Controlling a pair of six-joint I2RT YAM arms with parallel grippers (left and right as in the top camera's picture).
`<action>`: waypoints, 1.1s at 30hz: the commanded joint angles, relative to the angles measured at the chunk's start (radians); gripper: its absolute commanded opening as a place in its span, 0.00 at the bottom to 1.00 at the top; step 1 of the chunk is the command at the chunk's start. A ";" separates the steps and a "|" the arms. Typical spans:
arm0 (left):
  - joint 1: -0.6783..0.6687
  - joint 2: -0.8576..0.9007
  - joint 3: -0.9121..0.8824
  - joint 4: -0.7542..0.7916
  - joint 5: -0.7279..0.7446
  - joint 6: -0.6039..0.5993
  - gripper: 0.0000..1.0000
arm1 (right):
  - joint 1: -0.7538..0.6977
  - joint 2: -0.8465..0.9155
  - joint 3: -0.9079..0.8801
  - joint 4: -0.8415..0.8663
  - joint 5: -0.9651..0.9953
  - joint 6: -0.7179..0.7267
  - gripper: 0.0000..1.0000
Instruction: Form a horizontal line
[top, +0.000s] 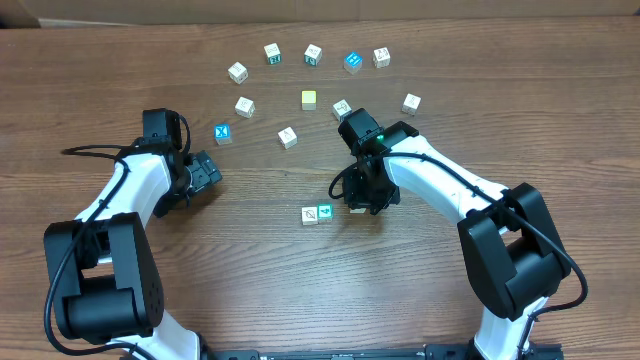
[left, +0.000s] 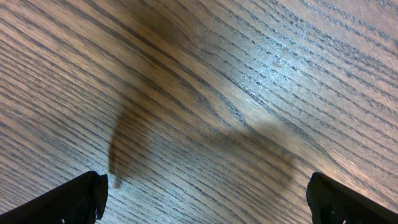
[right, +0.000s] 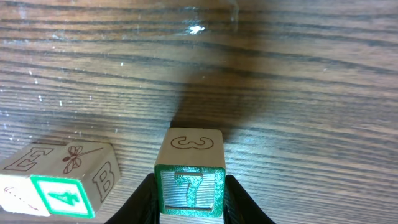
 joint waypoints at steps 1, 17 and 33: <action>0.003 0.011 -0.004 0.000 -0.006 0.003 1.00 | 0.011 0.017 -0.006 0.006 -0.019 -0.008 0.25; 0.003 0.011 -0.004 0.000 -0.006 0.003 1.00 | 0.032 0.017 -0.006 0.006 -0.015 -0.004 0.32; 0.003 0.011 -0.004 0.000 -0.006 0.003 1.00 | 0.013 0.017 -0.006 0.056 -0.011 0.031 0.45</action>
